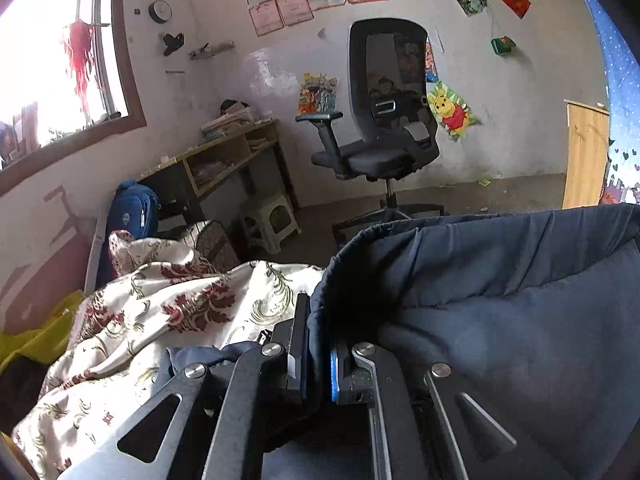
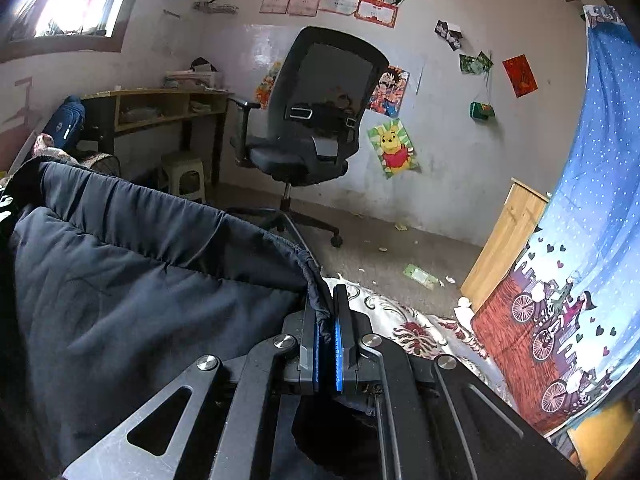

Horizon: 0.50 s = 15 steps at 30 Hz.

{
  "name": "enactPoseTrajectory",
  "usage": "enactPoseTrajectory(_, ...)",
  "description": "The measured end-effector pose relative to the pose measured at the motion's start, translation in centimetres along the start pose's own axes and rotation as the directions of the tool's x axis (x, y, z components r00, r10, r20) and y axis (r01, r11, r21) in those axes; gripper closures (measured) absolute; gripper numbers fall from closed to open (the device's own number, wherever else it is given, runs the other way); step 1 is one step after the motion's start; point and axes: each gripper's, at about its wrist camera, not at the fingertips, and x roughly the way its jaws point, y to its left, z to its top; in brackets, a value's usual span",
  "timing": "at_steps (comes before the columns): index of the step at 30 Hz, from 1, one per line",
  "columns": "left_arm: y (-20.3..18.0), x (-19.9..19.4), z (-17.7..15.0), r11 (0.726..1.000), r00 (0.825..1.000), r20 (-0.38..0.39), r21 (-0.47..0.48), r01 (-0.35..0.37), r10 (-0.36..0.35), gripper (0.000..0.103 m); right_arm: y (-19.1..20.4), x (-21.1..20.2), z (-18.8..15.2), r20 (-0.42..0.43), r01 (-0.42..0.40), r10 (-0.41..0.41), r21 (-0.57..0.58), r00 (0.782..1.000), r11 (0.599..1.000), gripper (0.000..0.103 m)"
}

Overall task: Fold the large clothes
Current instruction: 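Lift the hem with both tools and fold it over the jacket body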

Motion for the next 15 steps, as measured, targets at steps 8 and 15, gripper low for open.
enactPoseTrajectory(8, -0.1, 1.1, -0.5, 1.000, 1.000, -0.019, -0.001, 0.011, -0.011, 0.096, 0.6, 0.4, -0.5, 0.014, 0.017, -0.017, -0.023, 1.000, 1.000, 0.098)
enactPoseTrajectory(15, 0.0, 1.9, -0.7, 0.999, 0.999, -0.035, -0.009, 0.030, -0.031, 0.095, 0.7, 0.9, -0.8, 0.003, 0.023, -0.023, -0.019, 1.000, 1.000, 0.098)
